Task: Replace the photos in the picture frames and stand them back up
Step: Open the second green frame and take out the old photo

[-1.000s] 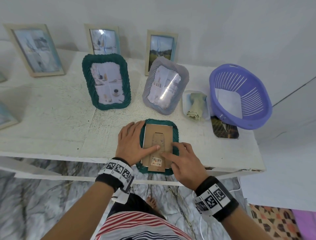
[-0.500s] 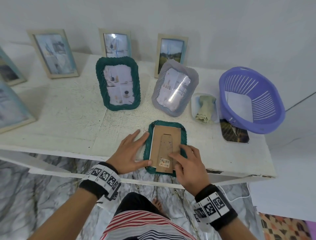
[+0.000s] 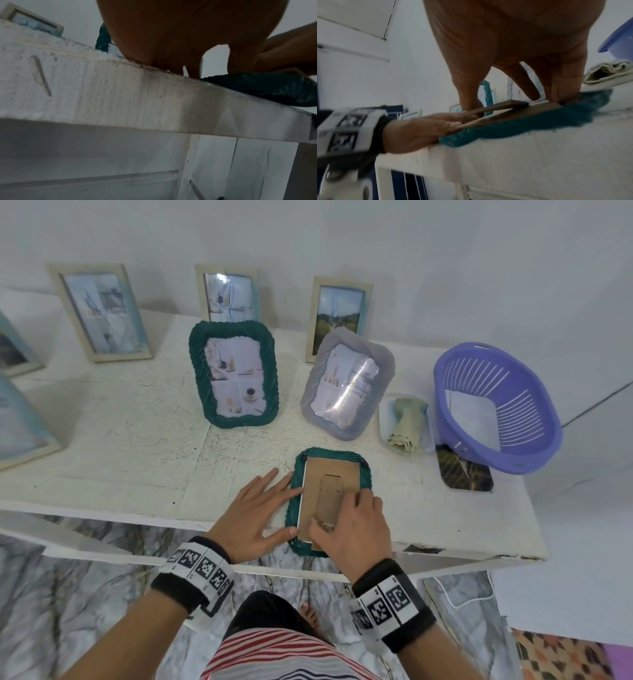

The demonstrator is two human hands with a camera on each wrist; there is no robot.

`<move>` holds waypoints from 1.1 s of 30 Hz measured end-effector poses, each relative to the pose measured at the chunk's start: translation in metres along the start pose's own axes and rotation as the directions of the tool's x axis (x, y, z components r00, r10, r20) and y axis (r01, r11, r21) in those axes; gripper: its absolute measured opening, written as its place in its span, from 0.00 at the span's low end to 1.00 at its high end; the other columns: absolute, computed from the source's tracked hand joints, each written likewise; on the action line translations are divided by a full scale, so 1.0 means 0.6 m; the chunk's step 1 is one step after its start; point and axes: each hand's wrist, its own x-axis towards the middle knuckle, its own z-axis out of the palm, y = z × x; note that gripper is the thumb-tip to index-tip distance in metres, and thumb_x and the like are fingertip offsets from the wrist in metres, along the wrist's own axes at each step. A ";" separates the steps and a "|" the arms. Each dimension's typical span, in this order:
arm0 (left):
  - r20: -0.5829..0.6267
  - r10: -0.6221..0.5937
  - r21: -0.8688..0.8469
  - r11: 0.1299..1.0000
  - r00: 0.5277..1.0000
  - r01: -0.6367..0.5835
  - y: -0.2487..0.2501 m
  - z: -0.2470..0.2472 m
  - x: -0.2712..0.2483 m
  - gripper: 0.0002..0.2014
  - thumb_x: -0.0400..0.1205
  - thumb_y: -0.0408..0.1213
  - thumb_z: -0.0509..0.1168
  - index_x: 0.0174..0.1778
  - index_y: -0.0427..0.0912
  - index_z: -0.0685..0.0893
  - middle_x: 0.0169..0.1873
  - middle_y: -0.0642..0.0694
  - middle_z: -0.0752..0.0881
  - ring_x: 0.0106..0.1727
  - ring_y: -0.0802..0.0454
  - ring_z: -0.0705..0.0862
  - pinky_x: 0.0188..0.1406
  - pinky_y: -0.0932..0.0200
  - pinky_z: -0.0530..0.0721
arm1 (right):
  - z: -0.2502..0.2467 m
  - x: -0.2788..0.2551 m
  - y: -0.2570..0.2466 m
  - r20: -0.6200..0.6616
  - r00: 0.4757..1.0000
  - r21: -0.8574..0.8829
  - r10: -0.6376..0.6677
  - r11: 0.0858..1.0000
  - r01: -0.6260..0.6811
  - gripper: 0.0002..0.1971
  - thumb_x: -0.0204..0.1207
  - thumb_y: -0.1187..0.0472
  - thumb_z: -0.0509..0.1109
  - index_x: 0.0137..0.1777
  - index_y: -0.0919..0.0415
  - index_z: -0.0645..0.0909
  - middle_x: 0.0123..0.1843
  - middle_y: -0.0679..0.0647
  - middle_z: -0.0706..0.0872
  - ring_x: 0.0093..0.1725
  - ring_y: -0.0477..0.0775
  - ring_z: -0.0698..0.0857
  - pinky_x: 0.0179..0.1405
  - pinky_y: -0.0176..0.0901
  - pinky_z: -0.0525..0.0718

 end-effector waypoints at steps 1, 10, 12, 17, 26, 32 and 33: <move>-0.011 0.005 0.009 1.000 1.000 -0.005 -0.001 0.001 0.000 0.35 0.82 0.68 0.50 0.84 0.56 0.59 0.85 0.56 0.49 0.86 0.57 0.39 0.83 0.54 0.37 | -0.001 0.002 0.001 0.013 0.999 0.036 0.029 0.999 -0.030 0.32 0.65 0.36 0.68 0.55 0.65 0.78 0.49 0.61 0.79 0.49 0.62 0.78 0.43 0.50 0.82; -0.050 0.013 0.053 0.999 0.999 -0.010 -0.002 0.007 0.000 0.35 0.82 0.68 0.51 0.83 0.56 0.61 0.85 0.56 0.51 0.86 0.56 0.41 0.83 0.56 0.37 | -0.023 0.010 0.041 0.158 0.979 0.460 0.132 0.867 -0.191 0.20 0.67 0.43 0.71 0.44 0.58 0.71 0.49 0.51 0.72 0.49 0.55 0.76 0.44 0.45 0.76; -0.061 0.016 0.046 0.999 0.998 -0.013 -0.003 0.009 0.000 0.34 0.82 0.68 0.52 0.83 0.56 0.62 0.85 0.56 0.52 0.86 0.56 0.42 0.84 0.55 0.39 | -0.028 0.008 0.046 0.169 0.974 0.527 0.150 0.822 -0.218 0.20 0.66 0.42 0.71 0.45 0.55 0.71 0.49 0.50 0.76 0.49 0.53 0.78 0.45 0.47 0.80; -0.076 0.021 0.024 1.000 0.997 -0.019 -0.006 0.012 0.001 0.34 0.82 0.67 0.53 0.83 0.57 0.61 0.85 0.56 0.53 0.86 0.56 0.43 0.84 0.54 0.40 | -0.055 -0.006 0.071 0.176 0.962 0.696 0.207 0.665 -0.270 0.16 0.73 0.50 0.74 0.55 0.54 0.74 0.53 0.44 0.82 0.52 0.45 0.83 0.49 0.48 0.87; -0.086 0.010 0.025 1.000 0.996 -0.008 -0.008 0.018 -0.001 0.35 0.82 0.68 0.51 0.84 0.56 0.60 0.85 0.55 0.53 0.86 0.57 0.43 0.84 0.55 0.39 | -0.067 0.007 0.180 0.143 0.947 0.316 0.289 0.893 -0.320 0.22 0.69 0.44 0.73 0.55 0.57 0.75 0.53 0.54 0.80 0.53 0.56 0.79 0.53 0.52 0.81; -0.086 -0.005 0.025 1.000 0.996 0.007 -0.009 0.018 -0.001 0.36 0.82 0.67 0.52 0.84 0.55 0.59 0.86 0.53 0.49 0.86 0.57 0.42 0.84 0.56 0.39 | -0.029 0.001 0.183 0.076 0.975 0.056 0.208 0.976 -0.212 0.25 0.71 0.45 0.73 0.59 0.65 0.78 0.63 0.63 0.76 0.57 0.65 0.73 0.58 0.54 0.73; -0.084 -0.006 0.025 1.000 0.996 0.008 -0.009 0.018 -0.001 0.36 0.82 0.67 0.52 0.84 0.55 0.59 0.86 0.53 0.49 0.86 0.57 0.42 0.84 0.56 0.39 | -0.028 0.000 0.179 0.062 0.976 0.050 0.208 0.976 -0.211 0.26 0.71 0.45 0.73 0.61 0.65 0.78 0.65 0.64 0.75 0.59 0.67 0.72 0.60 0.56 0.74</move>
